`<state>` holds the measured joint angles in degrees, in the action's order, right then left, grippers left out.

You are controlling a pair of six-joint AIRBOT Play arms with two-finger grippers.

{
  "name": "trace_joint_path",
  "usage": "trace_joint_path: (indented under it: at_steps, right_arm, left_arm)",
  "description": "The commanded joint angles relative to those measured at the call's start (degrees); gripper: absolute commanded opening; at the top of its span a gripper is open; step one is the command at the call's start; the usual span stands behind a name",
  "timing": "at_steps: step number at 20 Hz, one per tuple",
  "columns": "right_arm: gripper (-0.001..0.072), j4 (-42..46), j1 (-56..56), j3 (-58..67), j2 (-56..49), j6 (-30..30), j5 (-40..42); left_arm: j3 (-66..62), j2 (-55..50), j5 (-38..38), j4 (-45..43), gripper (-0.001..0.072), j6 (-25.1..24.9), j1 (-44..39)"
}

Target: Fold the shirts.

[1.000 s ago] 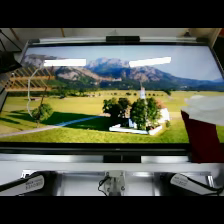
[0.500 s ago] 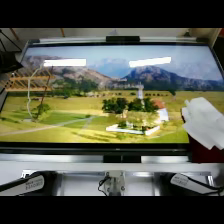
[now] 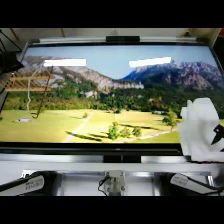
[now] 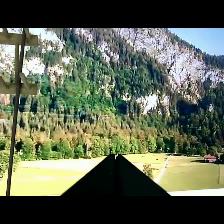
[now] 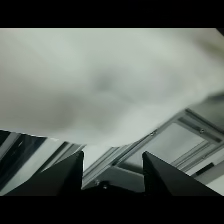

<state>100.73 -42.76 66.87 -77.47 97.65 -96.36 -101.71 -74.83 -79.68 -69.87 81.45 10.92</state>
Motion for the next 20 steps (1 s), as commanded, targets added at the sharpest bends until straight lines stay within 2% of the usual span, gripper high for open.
trace_joint_path:
  at_steps: [1, 4, 5, 8, 9, 10, 11, 12, 13, 15, 17, 20]
  right_arm:
    - [0.0487, 8.2, 0.0, 0.2, 0.0, 0.1, 0.1]
    - [0.0487, 15.2, 2.6, 11.9, 0.0, -4.7, 3.9]
    - [0.0487, 14.7, 4.7, 17.7, 0.0, -5.4, 6.9]
    - [0.0487, 10.2, 15.0, 29.9, 0.0, -5.3, 16.2]
    - [0.0487, 9.0, 20.3, 31.3, -0.1, -5.4, 17.5]
    - [0.0506, 7.0, 25.3, 31.3, -0.2, -5.4, 17.4]
    - [0.0506, 2.1, 30.1, 31.3, -0.9, -5.4, 16.0]
    - [0.0565, -4.3, 33.5, 31.3, -2.1, -5.4, 14.0]
    - [0.0622, -11.3, 35.9, 31.3, -3.9, -5.2, 11.8]
    - [0.0622, -20.8, 38.2, 31.3, -7.6, -4.7, 7.8]
    - [0.0621, -22.1, 40.1, 31.3, -10.6, -4.9, 7.2]
    - [0.0620, -22.0, 41.4, 31.3, -12.1, -5.4, 7.6]
  left_arm:
    - [0.0, 0.0, 0.0, 0.0, 0.0024, 0.0, 0.0]
    - [0.0, -0.1, 0.0, -3.9, 0.0022, 0.0, -2.0]
    - [0.0, -0.3, -0.1, -9.8, 0.0021, 0.1, -4.6]
    - [0.0, -4.6, -4.4, -33.3, 0.0021, 6.6, -16.0]
    - [0.0, -7.1, -6.4, -35.7, 0.0023, 6.9, -19.0]
    - [0.0, -10.0, -8.0, -35.4, 0.0106, 7.0, -21.4]
    - [0.0, -12.5, -9.1, -34.4, 0.0510, 8.1, -23.3]
    - [0.0, -14.8, -10.2, -32.3, 0.0720, 9.3, -24.8]
    - [0.3, -15.8, -9.9, -28.7, 0.0720, 9.3, -25.7]
    - [3.4, -14.5, -4.6, -21.4, 0.0720, 10.5, -27.0]
    - [8.1, -12.3, -1.0, -17.9, 0.0720, 12.8, -27.1]
    - [11.2, -11.6, -1.6, -17.3, 0.0720, 13.0, -27.0]
